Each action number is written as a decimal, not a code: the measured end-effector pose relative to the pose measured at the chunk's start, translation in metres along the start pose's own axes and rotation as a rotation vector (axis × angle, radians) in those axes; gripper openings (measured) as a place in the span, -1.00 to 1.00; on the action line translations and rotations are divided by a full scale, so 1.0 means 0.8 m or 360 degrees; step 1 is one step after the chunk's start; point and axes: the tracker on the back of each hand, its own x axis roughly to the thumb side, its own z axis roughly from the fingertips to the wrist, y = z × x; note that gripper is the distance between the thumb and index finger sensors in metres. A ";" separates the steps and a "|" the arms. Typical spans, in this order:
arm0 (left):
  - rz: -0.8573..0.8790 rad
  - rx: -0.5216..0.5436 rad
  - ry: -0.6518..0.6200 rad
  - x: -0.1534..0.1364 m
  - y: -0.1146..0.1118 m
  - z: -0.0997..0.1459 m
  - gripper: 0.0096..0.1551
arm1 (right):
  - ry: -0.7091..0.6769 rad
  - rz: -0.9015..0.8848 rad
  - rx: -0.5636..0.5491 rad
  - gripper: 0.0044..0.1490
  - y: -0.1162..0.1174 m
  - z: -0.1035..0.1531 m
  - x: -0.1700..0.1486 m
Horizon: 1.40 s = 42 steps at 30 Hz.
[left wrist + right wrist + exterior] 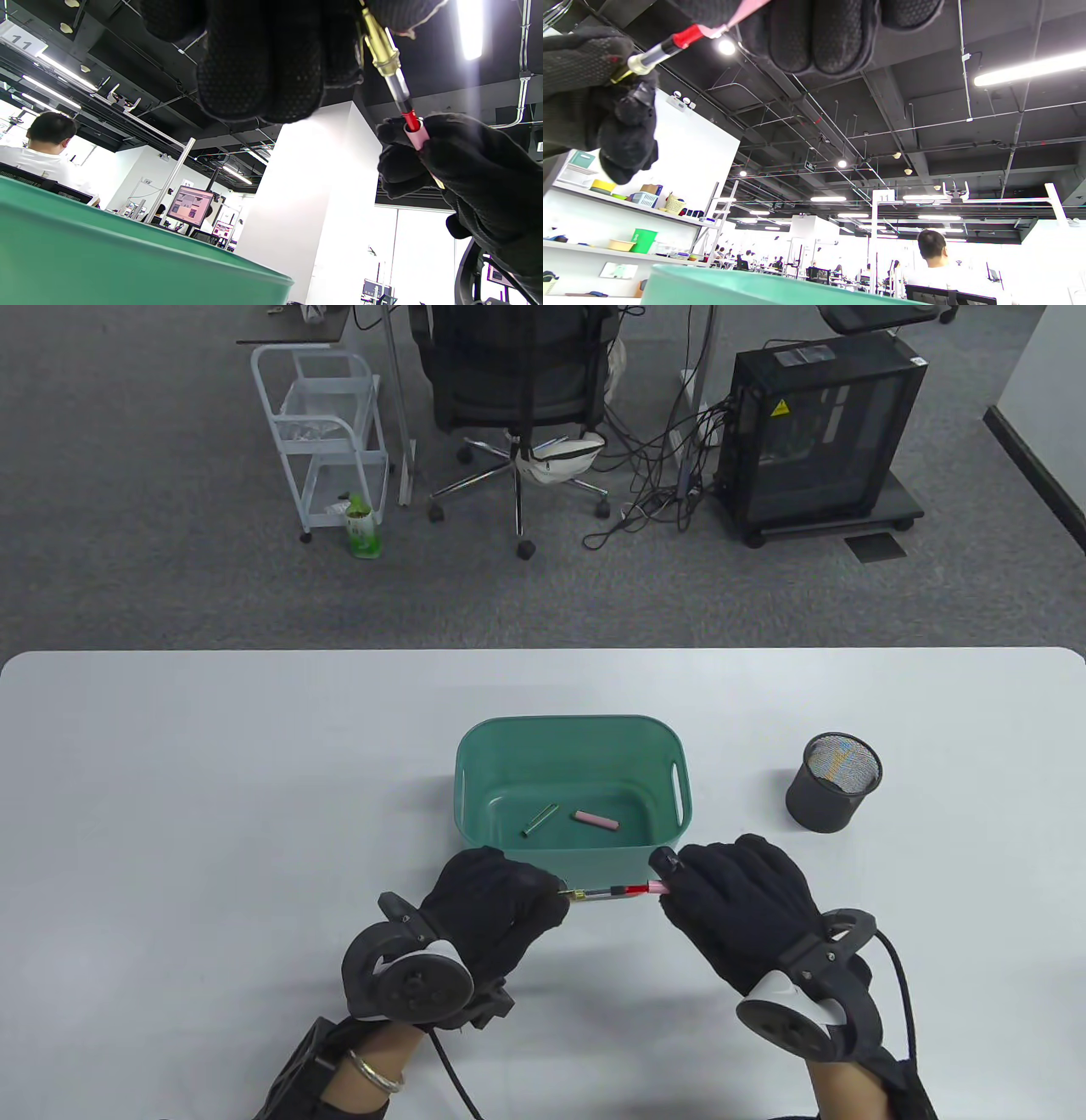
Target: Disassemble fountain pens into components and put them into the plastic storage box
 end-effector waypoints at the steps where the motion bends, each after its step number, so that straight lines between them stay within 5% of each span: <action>1: 0.0003 0.0000 0.0003 -0.001 0.000 0.000 -0.44 | 0.0005 0.0003 -0.0003 -0.45 -0.001 0.000 -0.001; 23: -0.0073 -0.0083 0.0221 -0.021 -0.008 -0.012 -0.48 | 0.0091 -0.0018 -0.0123 -0.45 -0.022 0.000 -0.016; 42: -0.0127 -0.0379 0.0680 -0.075 -0.063 -0.057 -0.51 | 0.0088 -0.0056 -0.0197 -0.45 -0.033 0.003 -0.017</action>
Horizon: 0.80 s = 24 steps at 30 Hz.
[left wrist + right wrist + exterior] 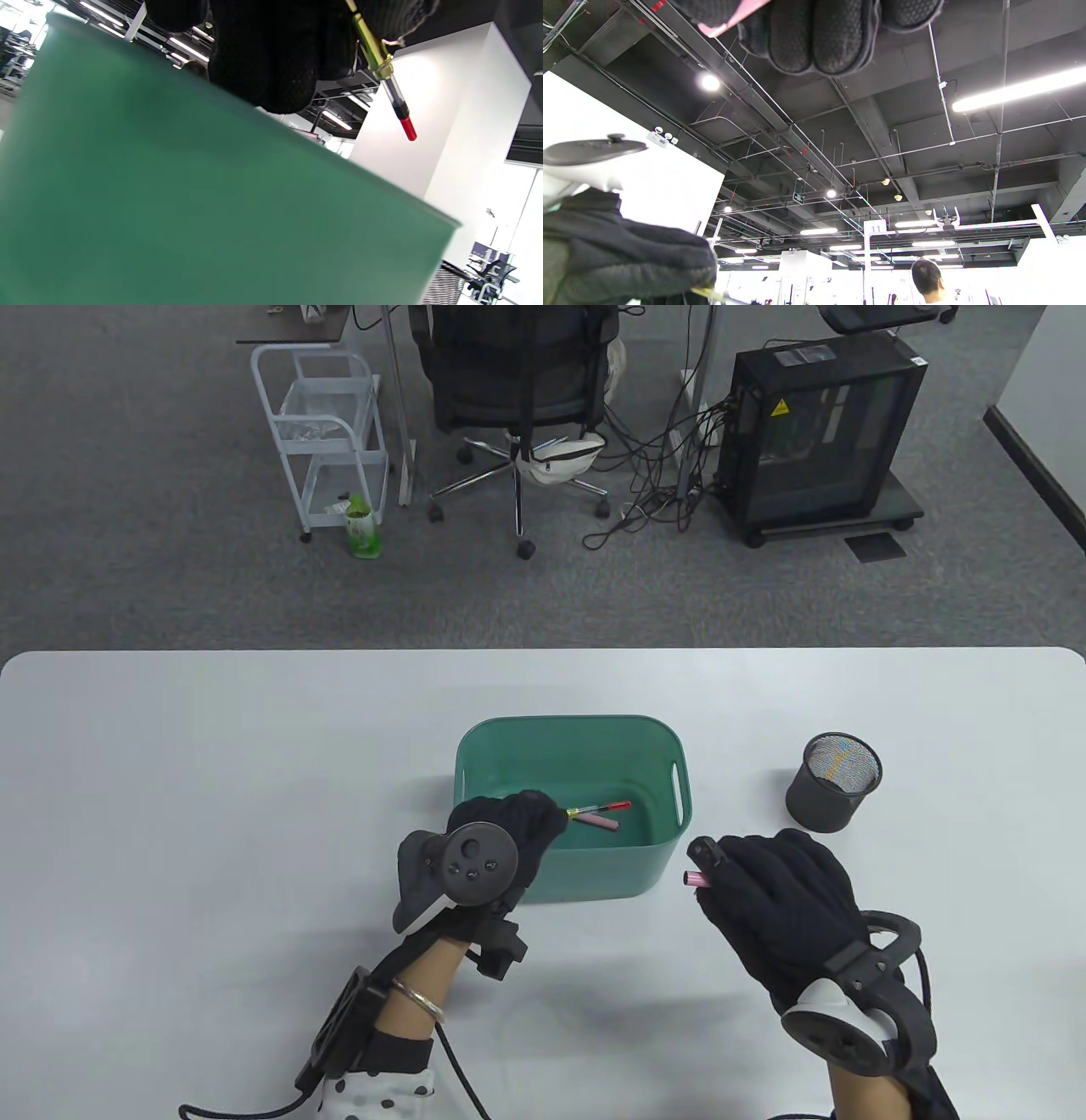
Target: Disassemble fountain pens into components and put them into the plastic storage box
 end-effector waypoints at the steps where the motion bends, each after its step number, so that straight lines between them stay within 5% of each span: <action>1: -0.0004 -0.0006 0.0012 -0.001 -0.002 -0.002 -0.50 | 0.0001 -0.0001 -0.0003 -0.45 0.000 0.000 0.000; 17: -0.0088 -0.0057 0.0108 -0.007 -0.027 -0.018 -0.51 | 0.0010 -0.0019 -0.0026 -0.45 -0.005 0.000 -0.001; 24: -0.0076 -0.0100 0.0052 -0.008 -0.027 -0.012 -0.33 | 0.0012 -0.0022 -0.0026 -0.45 -0.006 0.000 -0.001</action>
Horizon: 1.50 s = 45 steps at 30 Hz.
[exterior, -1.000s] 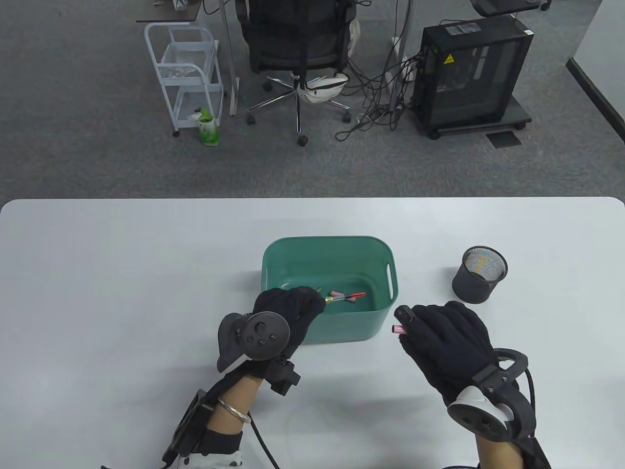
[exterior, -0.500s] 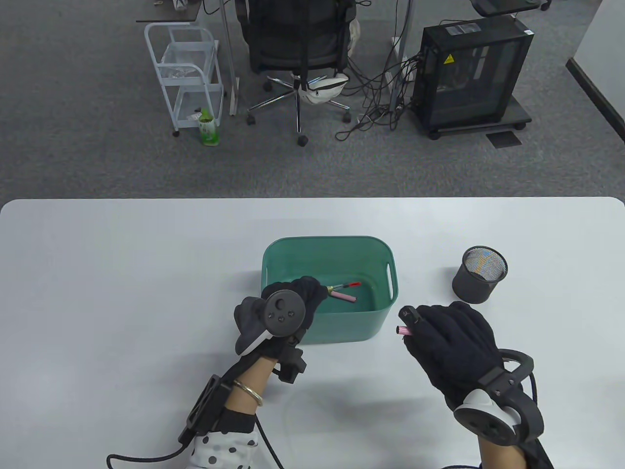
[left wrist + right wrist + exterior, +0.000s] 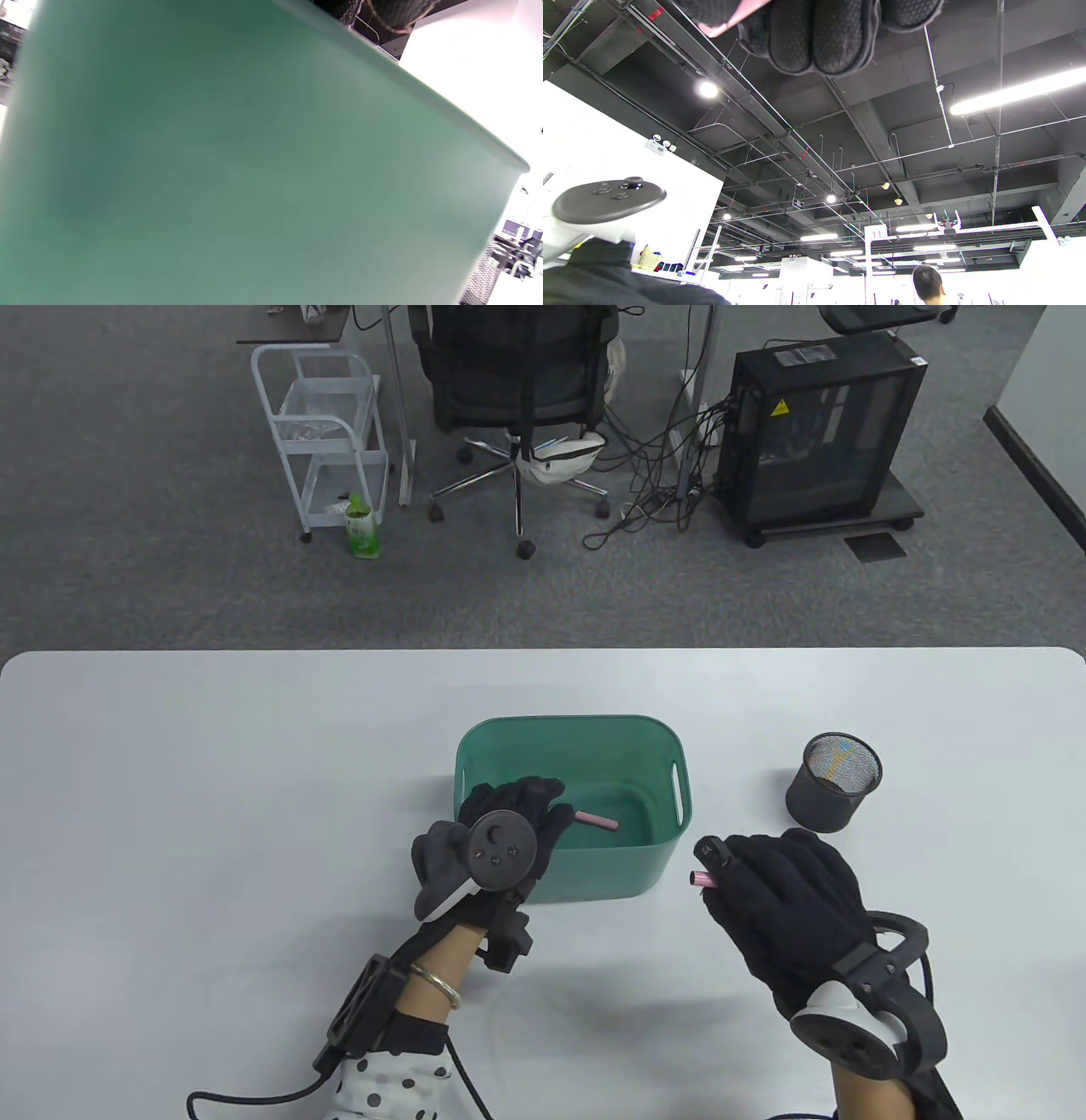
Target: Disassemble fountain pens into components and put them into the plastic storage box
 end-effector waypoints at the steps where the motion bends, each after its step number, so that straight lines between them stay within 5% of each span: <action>1: 0.0012 -0.0003 -0.0019 -0.001 0.001 0.002 -0.30 | -0.0001 0.0001 0.0003 -0.44 0.000 0.000 0.000; 24: -0.0281 0.0017 -0.0182 -0.006 0.035 0.116 -0.19 | -0.0025 0.0009 0.0068 -0.44 0.008 -0.003 0.006; 35: -0.0358 0.0054 -0.0092 -0.028 0.024 0.166 -0.19 | -0.0043 0.0019 0.0119 -0.44 0.018 -0.004 0.011; 45: -0.0428 0.0019 -0.0057 -0.042 0.004 0.180 -0.19 | -0.0040 0.0050 0.0216 -0.44 0.033 -0.001 0.011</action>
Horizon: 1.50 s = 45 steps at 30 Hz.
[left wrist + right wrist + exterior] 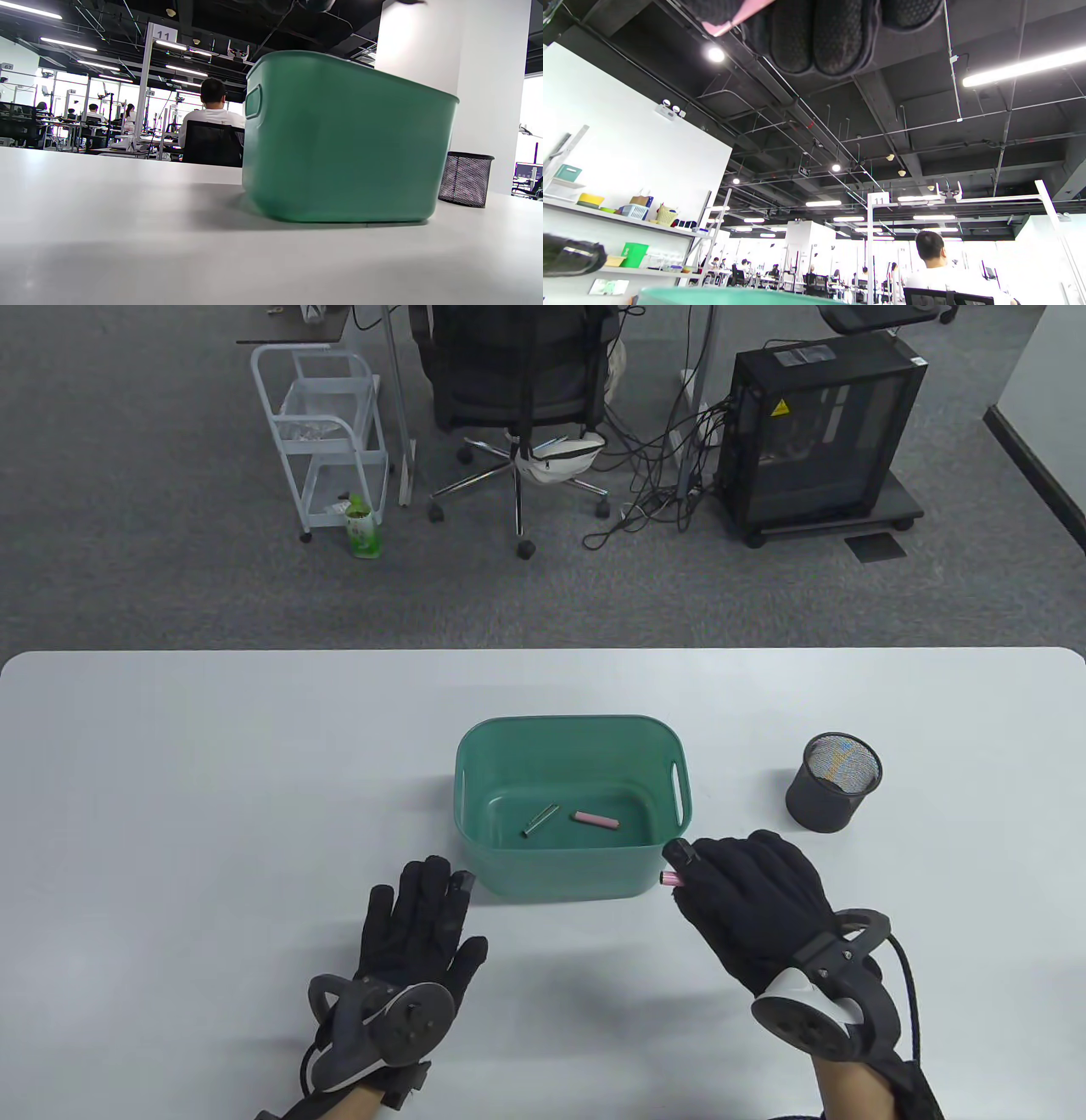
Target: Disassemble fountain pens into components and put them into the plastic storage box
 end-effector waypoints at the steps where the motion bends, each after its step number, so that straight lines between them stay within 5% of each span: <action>1: -0.0002 -0.0020 0.0002 -0.001 -0.002 0.000 -0.19 | 0.0004 0.0003 0.0018 -0.43 0.003 0.000 0.000; 11: 0.0037 -0.0071 -0.0012 -0.003 -0.008 0.004 -0.18 | 0.0076 -0.0019 0.0203 -0.44 0.039 -0.017 0.002; 27: 0.0039 -0.0092 -0.0048 -0.001 -0.011 0.005 -0.17 | 0.0422 -0.0074 0.0824 -0.46 0.163 -0.090 0.003; 45: 0.0041 -0.0105 -0.0035 -0.003 -0.012 0.005 -0.16 | 0.0396 -0.0106 0.0901 -0.40 0.184 -0.086 0.001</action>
